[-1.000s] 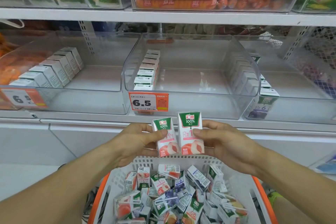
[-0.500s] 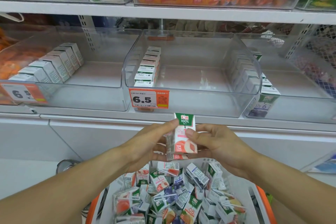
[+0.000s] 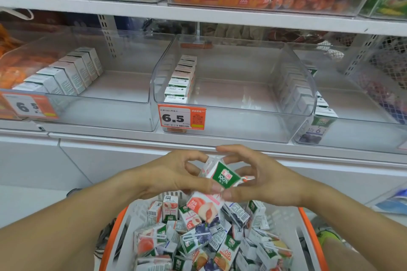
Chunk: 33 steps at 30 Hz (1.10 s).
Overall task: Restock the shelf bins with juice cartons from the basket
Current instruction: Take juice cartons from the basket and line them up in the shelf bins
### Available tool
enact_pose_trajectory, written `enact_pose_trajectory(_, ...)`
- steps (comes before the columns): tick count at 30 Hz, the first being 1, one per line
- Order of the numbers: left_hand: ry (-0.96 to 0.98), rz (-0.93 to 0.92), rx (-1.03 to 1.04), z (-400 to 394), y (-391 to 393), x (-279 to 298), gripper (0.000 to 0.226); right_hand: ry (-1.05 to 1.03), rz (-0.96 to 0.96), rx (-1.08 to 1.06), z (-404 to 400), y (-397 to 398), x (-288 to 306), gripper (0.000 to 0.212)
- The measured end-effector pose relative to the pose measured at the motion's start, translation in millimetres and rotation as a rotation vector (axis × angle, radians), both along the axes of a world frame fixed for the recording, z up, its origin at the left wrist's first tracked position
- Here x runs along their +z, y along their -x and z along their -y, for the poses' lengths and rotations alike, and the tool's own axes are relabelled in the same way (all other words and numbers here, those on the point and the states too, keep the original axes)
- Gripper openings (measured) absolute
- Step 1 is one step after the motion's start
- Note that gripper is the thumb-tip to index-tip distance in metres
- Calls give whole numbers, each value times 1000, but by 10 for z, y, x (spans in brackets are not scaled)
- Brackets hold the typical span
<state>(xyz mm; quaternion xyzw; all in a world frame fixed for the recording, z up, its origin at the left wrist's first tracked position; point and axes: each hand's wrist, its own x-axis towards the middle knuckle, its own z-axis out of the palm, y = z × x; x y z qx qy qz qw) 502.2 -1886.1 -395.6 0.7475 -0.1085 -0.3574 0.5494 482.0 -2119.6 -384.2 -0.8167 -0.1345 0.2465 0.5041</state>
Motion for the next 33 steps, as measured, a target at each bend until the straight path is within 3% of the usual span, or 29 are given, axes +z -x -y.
enact_pose_trajectory(3, -64, -10, -92, -90, 35, 28, 68, -32, -37, 129, -87, 46, -14, 80)
enact_pose_trajectory(6, -116, -17, -122, -176, 62, 62, 75, -17, -26, 184, -245, 80, -13, 64)
enact_pose_trajectory(10, -137, 50, -75, -424, 69, 150, 83, -109, 29, 124, -476, 83, -6, 51)
enact_pose_trajectory(12, -96, 106, -10, -569, 109, 269, 73, -183, 57, 93, -596, 66, 25, 51)
enact_pose_trajectory(14, -30, 188, 149, -757, 135, 397, 61, -264, 111, 65, -728, 32, 78, 51)
enact_pose_trajectory(18, 63, 488, 665, -1327, 87, 489, 51, -420, 211, -61, -1106, -85, 268, 48)
enact_pose_trajectory(20, -16, 668, 865, -1660, 39, 480, 19, -456, 314, -124, -1365, -189, 396, 50)
enact_pose_trajectory(23, -300, 897, 912, -2128, -105, 433, 13, -486, 430, -222, -1818, -377, 615, 48)
enact_pose_trajectory(26, -611, 1066, 793, -2502, -334, 363, 33, -397, 562, -295, -2310, -773, 743, 50)
enact_pose_trajectory(33, -788, 1281, 657, -2842, -827, 55, 50, 136, 646, -322, -3113, -2176, 662, 52)
